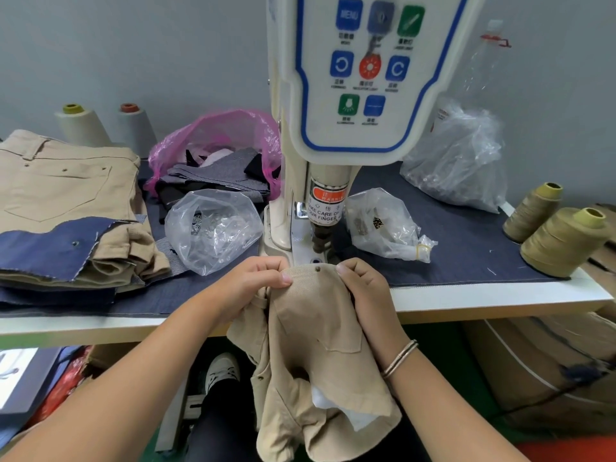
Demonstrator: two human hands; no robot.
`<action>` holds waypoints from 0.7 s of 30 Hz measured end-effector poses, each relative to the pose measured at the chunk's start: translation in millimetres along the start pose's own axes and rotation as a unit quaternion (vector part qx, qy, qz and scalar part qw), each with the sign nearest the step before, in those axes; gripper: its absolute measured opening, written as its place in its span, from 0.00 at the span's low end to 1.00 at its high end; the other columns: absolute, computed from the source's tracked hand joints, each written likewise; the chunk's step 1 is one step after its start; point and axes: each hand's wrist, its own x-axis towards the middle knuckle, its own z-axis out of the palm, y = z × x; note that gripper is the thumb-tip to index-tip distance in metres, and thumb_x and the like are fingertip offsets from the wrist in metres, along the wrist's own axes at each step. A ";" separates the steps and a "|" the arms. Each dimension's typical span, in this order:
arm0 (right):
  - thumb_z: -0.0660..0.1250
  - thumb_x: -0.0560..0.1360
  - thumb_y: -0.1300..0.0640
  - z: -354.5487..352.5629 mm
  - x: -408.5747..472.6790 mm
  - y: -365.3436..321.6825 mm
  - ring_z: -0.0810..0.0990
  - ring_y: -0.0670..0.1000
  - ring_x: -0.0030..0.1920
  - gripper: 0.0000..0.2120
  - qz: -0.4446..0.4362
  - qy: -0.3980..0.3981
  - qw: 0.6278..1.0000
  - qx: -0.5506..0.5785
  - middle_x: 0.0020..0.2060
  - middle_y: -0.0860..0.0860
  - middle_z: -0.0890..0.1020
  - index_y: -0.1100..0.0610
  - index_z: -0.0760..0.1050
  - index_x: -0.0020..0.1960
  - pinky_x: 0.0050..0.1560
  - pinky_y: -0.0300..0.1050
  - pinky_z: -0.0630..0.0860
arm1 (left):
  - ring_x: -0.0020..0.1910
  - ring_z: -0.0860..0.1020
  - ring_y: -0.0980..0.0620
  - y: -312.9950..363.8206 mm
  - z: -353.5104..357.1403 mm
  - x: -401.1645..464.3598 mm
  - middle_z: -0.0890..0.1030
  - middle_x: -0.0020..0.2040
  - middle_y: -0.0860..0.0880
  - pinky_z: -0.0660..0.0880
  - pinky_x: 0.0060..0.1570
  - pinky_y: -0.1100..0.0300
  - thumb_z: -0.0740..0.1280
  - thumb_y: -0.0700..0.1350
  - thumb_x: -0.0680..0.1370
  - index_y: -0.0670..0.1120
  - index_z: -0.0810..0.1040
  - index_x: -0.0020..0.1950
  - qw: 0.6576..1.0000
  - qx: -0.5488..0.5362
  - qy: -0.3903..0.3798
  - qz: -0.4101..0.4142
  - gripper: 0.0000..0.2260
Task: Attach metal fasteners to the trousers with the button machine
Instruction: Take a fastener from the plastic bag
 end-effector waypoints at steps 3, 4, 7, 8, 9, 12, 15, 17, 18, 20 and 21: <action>0.63 0.75 0.57 -0.7 -14.4 -4.5 0.68 0.40 0.33 0.12 -0.039 -0.034 0.997 0.059 0.29 0.42 0.73 0.49 0.74 0.33 0.35 0.33 0.66 | 0.31 0.71 0.55 5.4 2.8 -8.7 0.74 0.30 0.53 0.65 0.33 0.64 0.67 0.46 0.68 0.51 0.74 0.31 1.000 0.019 -0.022 0.011 0.06; 0.63 0.74 0.57 -1.8 -20.6 -5.2 0.69 0.41 0.34 0.11 -0.049 -0.044 0.995 0.072 0.30 0.43 0.73 0.49 0.74 0.33 0.36 0.32 0.67 | 0.33 0.70 0.51 7.7 4.0 -12.3 0.74 0.31 0.53 0.64 0.35 0.59 0.68 0.48 0.66 0.51 0.74 0.32 0.999 0.031 -0.023 0.013 0.05; 0.66 0.72 0.53 -8.0 -38.7 -5.5 0.72 0.41 0.36 0.06 -0.059 -0.099 0.987 0.112 0.34 0.44 0.76 0.48 0.77 0.36 0.38 0.32 0.69 | 0.34 0.68 0.49 18.3 9.9 -21.4 0.74 0.32 0.52 0.58 0.37 0.52 0.67 0.50 0.63 0.51 0.76 0.33 0.999 0.033 -0.021 0.036 0.04; 0.66 0.71 0.52 -10.3 -43.7 -5.3 0.73 0.43 0.37 0.05 -0.052 -0.127 0.982 0.132 0.36 0.46 0.77 0.49 0.78 0.37 0.39 0.33 0.70 | 0.34 0.67 0.49 23.1 12.5 -23.8 0.73 0.32 0.49 0.56 0.35 0.51 0.67 0.49 0.62 0.51 0.76 0.33 0.998 0.027 -0.024 0.048 0.04; 0.67 0.71 0.52 -12.1 -47.2 -5.2 0.74 0.44 0.39 0.05 -0.034 -0.151 0.976 0.151 0.39 0.49 0.78 0.51 0.79 0.38 0.40 0.34 0.70 | 0.34 0.65 0.47 29.1 15.1 -25.1 0.71 0.33 0.46 0.53 0.35 0.48 0.67 0.48 0.61 0.51 0.76 0.33 0.998 0.022 -0.028 0.060 0.04; 0.63 0.75 0.46 -14.7 -53.3 -7.6 0.80 0.47 0.46 0.13 0.084 -0.189 0.969 0.132 0.46 0.50 0.83 0.54 0.81 0.48 0.44 0.36 0.75 | 0.33 0.62 0.45 45.7 21.5 -27.0 0.67 0.34 0.40 0.53 0.34 0.46 0.66 0.46 0.59 0.52 0.76 0.34 0.994 0.034 -0.057 0.083 0.05; 0.61 0.77 0.45 -17.3 -51.6 -14.1 0.80 0.44 0.47 0.14 0.159 -0.237 0.958 0.021 0.48 0.47 0.84 0.50 0.80 0.55 0.48 0.36 0.75 | 0.31 0.63 0.52 52.2 25.5 -26.6 0.69 0.32 0.49 0.55 0.32 0.52 0.65 0.43 0.61 0.53 0.76 0.36 0.991 0.056 -0.089 0.082 0.07; 0.61 0.79 0.51 -19.7 -45.5 -25.9 0.78 0.41 0.40 0.11 0.161 -0.270 0.949 -0.030 0.39 0.45 0.82 0.54 0.80 0.50 0.44 0.34 0.72 | 0.34 0.63 0.48 52.2 25.5 -26.2 0.68 0.36 0.45 0.57 0.34 0.48 0.65 0.44 0.60 0.53 0.75 0.37 0.992 0.053 -0.082 0.078 0.08; 0.62 0.79 0.53 -21.2 -41.6 -33.0 0.77 0.43 0.38 0.09 0.153 -0.274 0.948 -0.045 0.36 0.47 0.80 0.56 0.78 0.46 0.43 0.36 0.71 | 0.36 0.64 0.46 51.7 24.0 -26.2 0.69 0.37 0.44 0.60 0.35 0.48 0.65 0.44 0.59 0.52 0.74 0.38 0.994 0.040 -0.072 0.074 0.09; 0.65 0.77 0.55 -23.3 -33.5 -49.8 0.72 0.50 0.37 0.09 0.121 -0.263 0.955 -0.066 0.35 0.52 0.74 0.57 0.74 0.40 0.43 0.42 0.67 | 0.38 0.67 0.47 51.0 19.1 -26.6 0.71 0.39 0.46 0.63 0.38 0.51 0.64 0.37 0.59 0.48 0.73 0.41 0.996 -0.007 -0.062 0.059 0.12; 0.66 0.77 0.55 -23.3 -29.6 -59.3 0.70 0.50 0.37 0.10 0.101 -0.254 0.959 -0.072 0.34 0.52 0.73 0.55 0.74 0.38 0.41 0.43 0.65 | 0.39 0.68 0.48 51.8 16.0 -27.3 0.72 0.40 0.47 0.63 0.39 0.53 0.62 0.33 0.60 0.46 0.72 0.43 0.997 -0.021 -0.061 0.050 0.15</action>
